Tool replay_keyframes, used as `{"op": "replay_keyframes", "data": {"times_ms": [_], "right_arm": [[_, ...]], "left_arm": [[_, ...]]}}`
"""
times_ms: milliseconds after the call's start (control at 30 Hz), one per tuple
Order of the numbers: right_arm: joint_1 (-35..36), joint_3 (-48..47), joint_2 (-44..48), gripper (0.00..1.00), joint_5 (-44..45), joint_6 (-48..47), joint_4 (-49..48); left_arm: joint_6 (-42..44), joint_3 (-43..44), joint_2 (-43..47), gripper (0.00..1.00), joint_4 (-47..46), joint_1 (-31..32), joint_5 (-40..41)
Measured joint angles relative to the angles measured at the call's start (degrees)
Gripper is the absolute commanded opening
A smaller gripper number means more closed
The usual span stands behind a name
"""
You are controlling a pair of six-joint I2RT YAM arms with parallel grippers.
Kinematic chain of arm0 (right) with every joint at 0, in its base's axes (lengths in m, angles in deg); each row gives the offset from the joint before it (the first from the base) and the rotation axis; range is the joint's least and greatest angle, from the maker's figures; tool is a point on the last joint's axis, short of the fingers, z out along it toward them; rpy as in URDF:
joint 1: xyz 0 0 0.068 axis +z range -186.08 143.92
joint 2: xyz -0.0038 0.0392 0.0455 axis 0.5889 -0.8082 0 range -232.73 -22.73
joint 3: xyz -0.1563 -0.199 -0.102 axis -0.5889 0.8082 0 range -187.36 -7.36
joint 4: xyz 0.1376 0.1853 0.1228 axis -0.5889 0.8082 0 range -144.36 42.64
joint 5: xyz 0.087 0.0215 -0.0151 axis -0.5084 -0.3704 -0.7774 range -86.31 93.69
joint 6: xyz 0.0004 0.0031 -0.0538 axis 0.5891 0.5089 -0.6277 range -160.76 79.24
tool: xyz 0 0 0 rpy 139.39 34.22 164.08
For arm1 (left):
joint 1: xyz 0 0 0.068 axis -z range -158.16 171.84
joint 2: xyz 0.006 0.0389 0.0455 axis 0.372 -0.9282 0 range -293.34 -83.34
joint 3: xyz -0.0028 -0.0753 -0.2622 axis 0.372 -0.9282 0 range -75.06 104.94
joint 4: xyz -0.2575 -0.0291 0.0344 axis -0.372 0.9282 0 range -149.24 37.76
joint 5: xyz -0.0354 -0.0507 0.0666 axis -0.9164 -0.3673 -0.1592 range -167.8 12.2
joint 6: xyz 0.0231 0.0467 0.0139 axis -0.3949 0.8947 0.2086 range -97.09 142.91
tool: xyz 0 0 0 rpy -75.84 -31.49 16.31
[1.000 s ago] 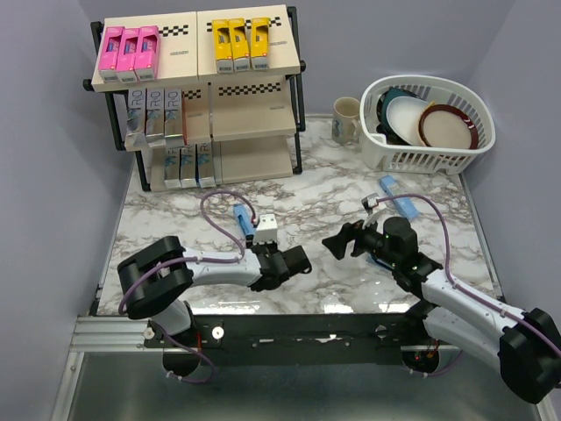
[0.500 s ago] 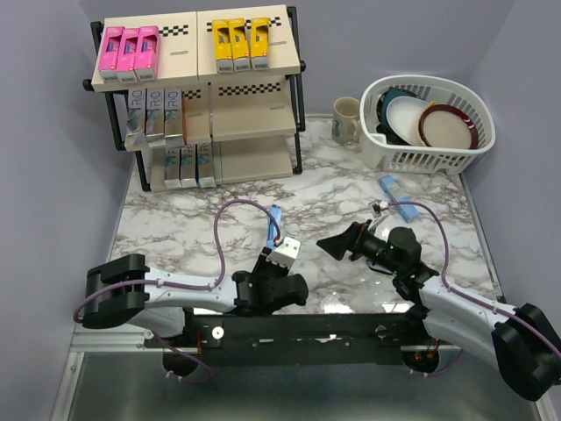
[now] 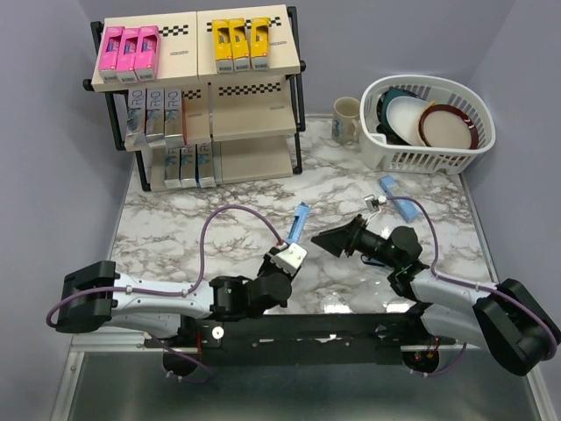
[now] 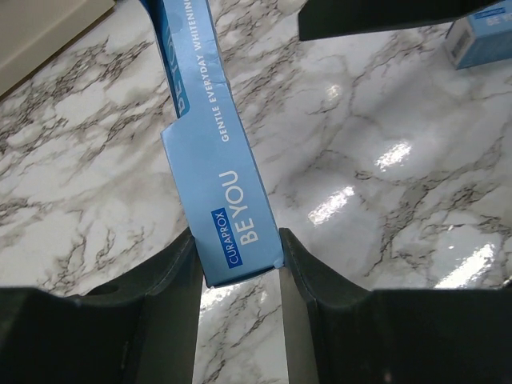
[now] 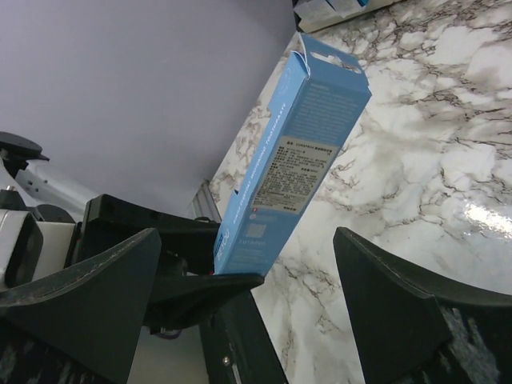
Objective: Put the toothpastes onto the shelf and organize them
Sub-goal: Pick up the toothpaste from the center of the board.
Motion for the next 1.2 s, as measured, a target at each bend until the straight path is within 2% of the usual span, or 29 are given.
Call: {"op": "replay_keyframes", "data": {"times_ms": [167, 500, 667, 967, 1200], "right_arm": [[0.0, -1.0, -2.9, 0.97, -2.0, 1.0, -3.9], [0.0, -2.5, -8.7, 0.93, -3.7, 3.3, -9.6], [0.0, -2.5, -10.7, 0.93, -4.1, 4.0, -9.9], [0.0, -2.5, -11.6, 0.85, -4.1, 4.5, -10.6], [0.0, -2.5, -11.8, 0.83, -4.1, 5.5, -11.6]], "left_arm": [[2.4, -0.1, 0.5, 0.37, -4.6, 0.1, -3.8], [3.7, -0.1, 0.5, 0.37, -7.3, 0.1, -5.7], [4.2, -0.2, 1.0, 0.37, -9.4, 0.3, -6.9], [4.2, -0.2, 2.3, 0.37, -11.4, 0.4, -7.6], [4.7, -0.2, 1.0, 0.37, -11.5, 0.4, -7.7]]}}
